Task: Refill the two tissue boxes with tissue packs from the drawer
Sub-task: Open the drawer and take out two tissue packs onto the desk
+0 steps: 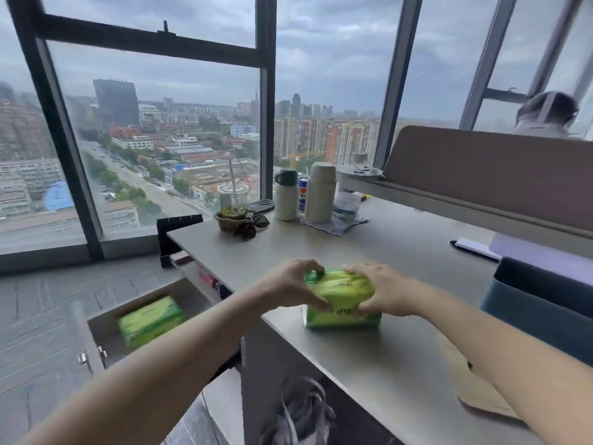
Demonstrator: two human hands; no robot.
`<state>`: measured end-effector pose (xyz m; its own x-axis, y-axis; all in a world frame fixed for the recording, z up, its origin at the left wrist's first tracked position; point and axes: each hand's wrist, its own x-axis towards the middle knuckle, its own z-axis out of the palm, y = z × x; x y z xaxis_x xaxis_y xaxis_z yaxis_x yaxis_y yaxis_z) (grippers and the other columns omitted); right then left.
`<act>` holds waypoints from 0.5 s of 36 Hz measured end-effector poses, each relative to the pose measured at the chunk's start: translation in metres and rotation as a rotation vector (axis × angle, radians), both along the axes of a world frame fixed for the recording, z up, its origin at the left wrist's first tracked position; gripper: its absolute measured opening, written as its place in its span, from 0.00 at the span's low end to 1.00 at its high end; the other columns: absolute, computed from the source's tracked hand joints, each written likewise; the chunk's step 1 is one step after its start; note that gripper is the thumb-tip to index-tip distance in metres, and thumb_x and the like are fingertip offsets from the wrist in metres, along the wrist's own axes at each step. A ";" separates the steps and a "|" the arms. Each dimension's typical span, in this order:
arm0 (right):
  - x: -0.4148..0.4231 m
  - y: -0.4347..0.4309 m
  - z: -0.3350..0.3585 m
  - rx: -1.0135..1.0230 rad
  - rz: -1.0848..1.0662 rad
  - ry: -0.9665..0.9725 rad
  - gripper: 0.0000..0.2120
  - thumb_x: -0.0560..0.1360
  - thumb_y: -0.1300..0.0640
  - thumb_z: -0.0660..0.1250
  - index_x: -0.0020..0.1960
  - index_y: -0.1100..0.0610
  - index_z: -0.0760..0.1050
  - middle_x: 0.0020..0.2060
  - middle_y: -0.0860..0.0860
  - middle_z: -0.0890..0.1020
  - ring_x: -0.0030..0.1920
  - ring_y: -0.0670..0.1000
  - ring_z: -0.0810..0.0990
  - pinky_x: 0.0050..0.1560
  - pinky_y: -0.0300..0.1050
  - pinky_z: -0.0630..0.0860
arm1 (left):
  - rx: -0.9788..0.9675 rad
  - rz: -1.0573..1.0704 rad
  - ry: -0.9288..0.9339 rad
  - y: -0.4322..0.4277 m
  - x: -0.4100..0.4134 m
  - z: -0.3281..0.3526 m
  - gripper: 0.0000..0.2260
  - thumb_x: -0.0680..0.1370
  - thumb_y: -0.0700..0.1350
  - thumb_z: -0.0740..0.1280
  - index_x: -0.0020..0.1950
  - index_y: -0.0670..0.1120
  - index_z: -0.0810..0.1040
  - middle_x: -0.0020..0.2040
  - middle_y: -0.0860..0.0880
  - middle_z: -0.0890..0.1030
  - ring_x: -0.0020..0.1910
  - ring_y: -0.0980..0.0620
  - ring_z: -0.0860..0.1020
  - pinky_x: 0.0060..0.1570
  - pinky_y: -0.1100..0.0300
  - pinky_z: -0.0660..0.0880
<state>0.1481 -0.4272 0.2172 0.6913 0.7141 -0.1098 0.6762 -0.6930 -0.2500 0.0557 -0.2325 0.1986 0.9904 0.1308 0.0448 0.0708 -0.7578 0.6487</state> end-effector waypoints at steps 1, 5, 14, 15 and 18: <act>0.003 -0.006 0.000 0.021 -0.009 -0.001 0.41 0.68 0.48 0.75 0.76 0.47 0.60 0.73 0.48 0.66 0.72 0.53 0.65 0.72 0.47 0.62 | 0.002 0.020 -0.026 -0.002 0.003 -0.001 0.32 0.61 0.50 0.81 0.64 0.51 0.77 0.61 0.50 0.76 0.58 0.51 0.74 0.58 0.60 0.71; 0.006 -0.019 0.001 0.022 -0.048 -0.142 0.34 0.71 0.45 0.72 0.74 0.43 0.64 0.74 0.42 0.66 0.72 0.50 0.67 0.71 0.47 0.64 | -0.011 0.054 -0.110 -0.005 0.013 -0.007 0.29 0.62 0.54 0.80 0.62 0.51 0.79 0.64 0.50 0.77 0.63 0.51 0.73 0.59 0.61 0.69; -0.024 0.011 0.018 0.284 -0.045 -0.336 0.16 0.70 0.42 0.71 0.57 0.43 0.79 0.56 0.43 0.82 0.57 0.50 0.78 0.59 0.45 0.70 | -0.096 0.083 -0.282 0.025 -0.012 0.008 0.14 0.72 0.52 0.73 0.54 0.47 0.83 0.50 0.49 0.85 0.35 0.65 0.80 0.42 0.64 0.78; -0.029 0.020 0.021 0.366 -0.053 -0.291 0.13 0.70 0.44 0.72 0.54 0.43 0.80 0.53 0.42 0.83 0.53 0.48 0.79 0.57 0.45 0.73 | -0.105 0.106 -0.306 0.034 -0.022 0.012 0.12 0.73 0.51 0.72 0.54 0.47 0.83 0.48 0.51 0.86 0.33 0.64 0.81 0.38 0.68 0.76; -0.046 0.054 0.024 0.562 -0.035 -0.174 0.07 0.70 0.48 0.72 0.47 0.46 0.81 0.42 0.40 0.84 0.42 0.44 0.81 0.49 0.47 0.79 | -0.133 0.194 -0.360 0.068 -0.054 0.013 0.09 0.74 0.50 0.71 0.52 0.51 0.83 0.46 0.56 0.85 0.37 0.58 0.83 0.39 0.63 0.80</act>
